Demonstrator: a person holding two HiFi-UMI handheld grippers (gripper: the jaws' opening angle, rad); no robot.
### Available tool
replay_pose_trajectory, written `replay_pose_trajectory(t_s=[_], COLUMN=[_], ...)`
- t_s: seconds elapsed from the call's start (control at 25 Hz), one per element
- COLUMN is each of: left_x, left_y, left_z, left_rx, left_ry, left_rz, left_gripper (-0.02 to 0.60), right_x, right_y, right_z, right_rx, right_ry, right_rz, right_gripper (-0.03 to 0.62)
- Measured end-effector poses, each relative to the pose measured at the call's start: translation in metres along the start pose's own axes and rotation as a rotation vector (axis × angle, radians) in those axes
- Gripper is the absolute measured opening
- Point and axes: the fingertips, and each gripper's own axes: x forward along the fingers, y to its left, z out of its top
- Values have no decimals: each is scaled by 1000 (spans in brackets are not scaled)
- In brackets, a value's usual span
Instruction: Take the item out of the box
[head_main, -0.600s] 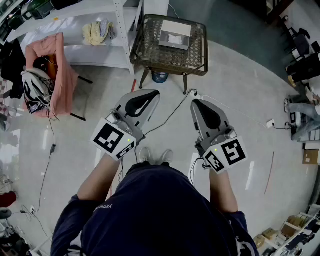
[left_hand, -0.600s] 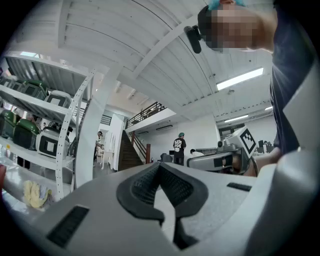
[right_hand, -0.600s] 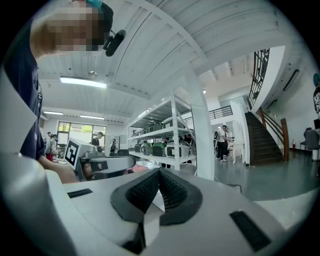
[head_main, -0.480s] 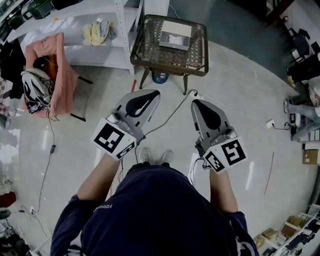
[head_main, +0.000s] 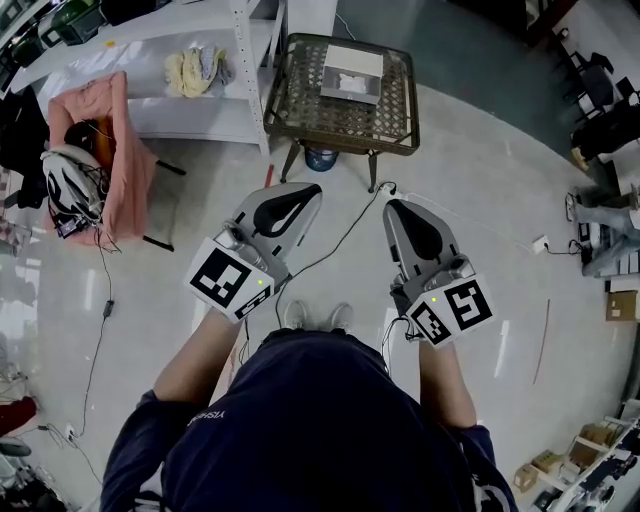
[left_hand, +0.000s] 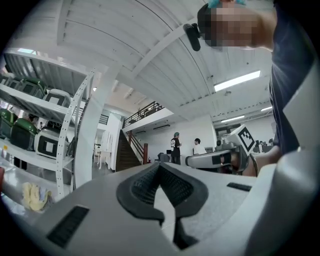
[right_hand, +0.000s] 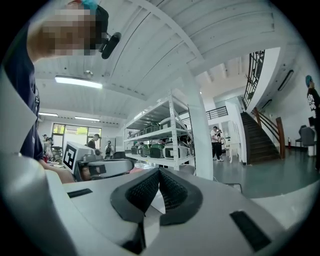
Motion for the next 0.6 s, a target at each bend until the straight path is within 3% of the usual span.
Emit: replay_pose_trajectory(t_s=[0.28,0.6], left_x=[-6,17], left_y=[17,42], left_z=[-1,-9], left_rx=[6,-5], left_ry=[1,14], left_rz=[-22,-24], left_gripper=[5,5], right_x=[14,37], right_y=[9,-15], right_z=[-1,-4], right_rx=[7,28], right_ry=[-7,0], right_rz=[-23,-28], right_gripper=[23,23])
